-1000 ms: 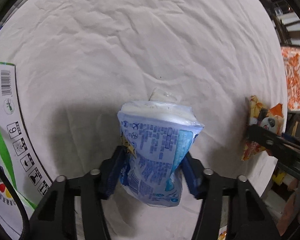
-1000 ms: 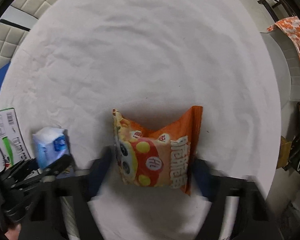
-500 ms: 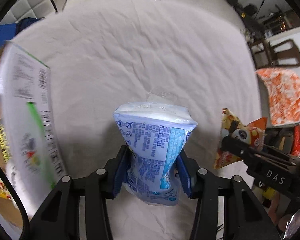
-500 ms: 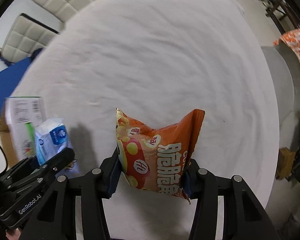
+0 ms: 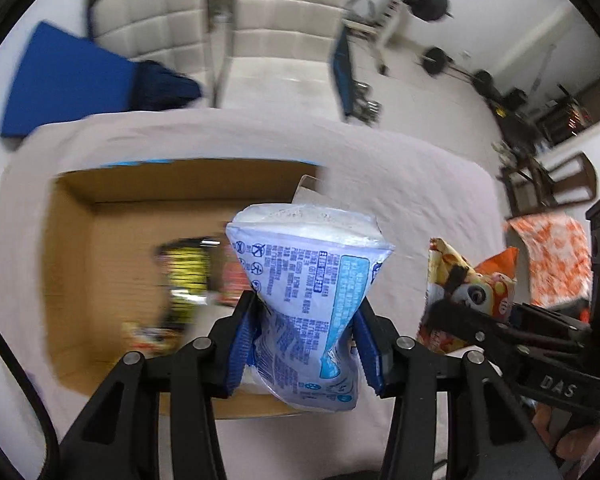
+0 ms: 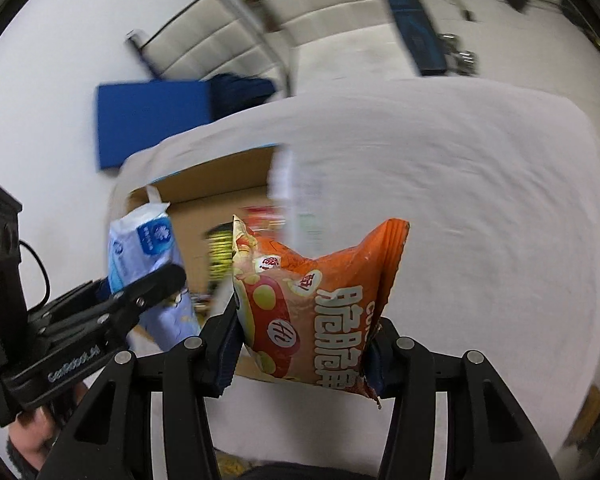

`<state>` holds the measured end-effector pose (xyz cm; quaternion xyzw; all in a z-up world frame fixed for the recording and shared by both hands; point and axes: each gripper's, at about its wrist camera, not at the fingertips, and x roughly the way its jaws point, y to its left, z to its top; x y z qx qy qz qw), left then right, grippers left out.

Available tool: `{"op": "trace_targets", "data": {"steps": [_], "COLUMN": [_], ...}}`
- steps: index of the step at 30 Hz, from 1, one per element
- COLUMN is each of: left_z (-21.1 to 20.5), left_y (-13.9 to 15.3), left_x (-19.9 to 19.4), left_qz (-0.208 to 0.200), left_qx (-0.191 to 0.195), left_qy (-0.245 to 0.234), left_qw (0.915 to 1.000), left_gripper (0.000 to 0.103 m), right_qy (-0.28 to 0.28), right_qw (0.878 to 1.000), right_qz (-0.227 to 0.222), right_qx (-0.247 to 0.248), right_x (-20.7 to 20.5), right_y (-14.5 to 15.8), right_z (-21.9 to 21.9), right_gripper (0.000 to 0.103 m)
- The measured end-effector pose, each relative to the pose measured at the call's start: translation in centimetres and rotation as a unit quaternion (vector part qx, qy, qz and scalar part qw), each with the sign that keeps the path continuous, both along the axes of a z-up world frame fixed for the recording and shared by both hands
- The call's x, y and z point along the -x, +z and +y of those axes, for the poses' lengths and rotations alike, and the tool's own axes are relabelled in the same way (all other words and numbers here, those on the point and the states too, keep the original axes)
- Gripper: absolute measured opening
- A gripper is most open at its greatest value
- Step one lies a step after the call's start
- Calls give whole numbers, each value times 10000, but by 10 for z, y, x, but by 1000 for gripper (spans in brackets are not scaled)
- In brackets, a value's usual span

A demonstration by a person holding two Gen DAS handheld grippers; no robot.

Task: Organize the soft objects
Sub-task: 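Carry both packs into the box and open both grippers to drop them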

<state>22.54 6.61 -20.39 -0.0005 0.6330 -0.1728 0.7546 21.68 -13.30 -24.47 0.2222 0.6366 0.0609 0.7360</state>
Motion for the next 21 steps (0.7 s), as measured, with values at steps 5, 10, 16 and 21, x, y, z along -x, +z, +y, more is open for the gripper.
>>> {"op": "trace_targets", "data": {"steps": [5, 10, 16, 21], "left_z": [70, 126, 146, 134], "left_y": [-11, -46, -86, -113], "left_x": [-20, -57, -89, -116], "left_qz": [25, 374, 685, 911], "left_qx": [-347, -432, -619, -728], "left_qy": [526, 958, 988, 860], "left_qw": [9980, 9938, 9908, 9894], "left_gripper": [44, 44, 44, 50], "right_qy": [360, 585, 637, 669], "right_qw": [9993, 9978, 9966, 9957], "right_qz": [-4, 274, 517, 639], "right_qx": [-142, -114, 82, 35], "right_x": [-38, -77, -116, -140], "right_y": [-11, -49, -93, -118], "right_z": [80, 136, 158, 167], "right_gripper": [53, 53, 53, 55]}}
